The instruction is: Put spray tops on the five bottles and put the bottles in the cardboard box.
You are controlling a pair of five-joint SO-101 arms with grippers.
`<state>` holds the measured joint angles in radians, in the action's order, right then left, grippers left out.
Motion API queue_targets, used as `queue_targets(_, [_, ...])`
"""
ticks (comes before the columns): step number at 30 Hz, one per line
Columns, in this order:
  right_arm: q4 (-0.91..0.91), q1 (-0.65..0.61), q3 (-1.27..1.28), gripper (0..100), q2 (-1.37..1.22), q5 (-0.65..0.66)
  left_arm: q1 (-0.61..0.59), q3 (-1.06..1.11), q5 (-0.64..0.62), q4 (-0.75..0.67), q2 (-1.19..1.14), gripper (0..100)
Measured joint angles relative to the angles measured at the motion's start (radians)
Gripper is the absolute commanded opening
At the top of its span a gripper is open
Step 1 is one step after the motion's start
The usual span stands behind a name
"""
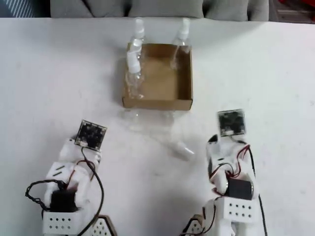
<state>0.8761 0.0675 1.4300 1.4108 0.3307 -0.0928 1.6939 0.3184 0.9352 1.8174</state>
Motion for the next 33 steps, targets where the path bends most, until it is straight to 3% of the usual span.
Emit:
queue_targets(3, [0.152, -0.091, -0.063, 1.8, 0.023, 0.068, 0.0, 0.0, 0.0, 0.0, 0.0, 2])
queue_targets(13, [0.157, -0.302, -0.12, 2.3, -0.167, 0.109, 0.0, 0.0, 0.0, 0.0, 0.0, 2])
queue_targets(20, [0.092, -0.328, -0.226, 22.1, -0.453, 0.109, 0.0, 0.0, 0.0, 0.0, 0.0, 2])
queue_targets(33, [-0.15, -0.427, -0.269, 22.3, -0.847, 0.112, 0.0, 0.0, 0.0, 0.0, 0.0, 2])
